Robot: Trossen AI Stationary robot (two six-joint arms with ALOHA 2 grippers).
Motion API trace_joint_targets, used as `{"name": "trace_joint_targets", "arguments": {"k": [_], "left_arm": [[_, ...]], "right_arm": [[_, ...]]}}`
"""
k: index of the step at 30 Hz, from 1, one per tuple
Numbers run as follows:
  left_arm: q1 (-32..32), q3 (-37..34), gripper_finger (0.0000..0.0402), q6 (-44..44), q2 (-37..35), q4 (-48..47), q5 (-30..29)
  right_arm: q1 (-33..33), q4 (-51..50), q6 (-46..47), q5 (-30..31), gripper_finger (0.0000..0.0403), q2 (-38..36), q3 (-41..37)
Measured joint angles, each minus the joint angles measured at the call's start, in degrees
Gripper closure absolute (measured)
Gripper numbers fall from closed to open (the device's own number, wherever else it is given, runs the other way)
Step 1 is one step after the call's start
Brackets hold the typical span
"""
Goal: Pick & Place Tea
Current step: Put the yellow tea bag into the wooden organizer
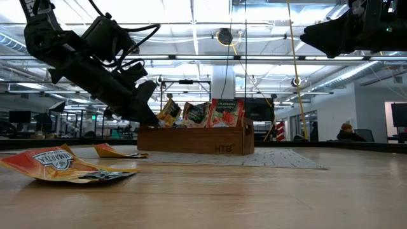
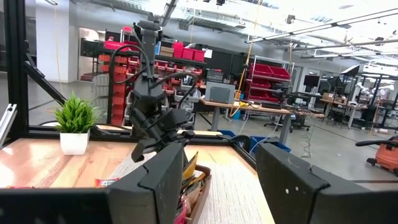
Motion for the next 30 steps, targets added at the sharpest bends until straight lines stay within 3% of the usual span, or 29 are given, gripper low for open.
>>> {"name": "trace_joint_targets", "arguments": {"k": [13,30], "left_arm": [[0.0,0.0,0.0386,-1.6,0.0,0.5,0.1],[0.0,0.0,0.0241,-1.7,0.0,1.8,0.1]], "right_arm": [[0.0,0.0,0.0,0.0,0.0218,0.0,0.0],[0.0,0.0,0.0,0.0,0.0218,0.0,0.0]]}}
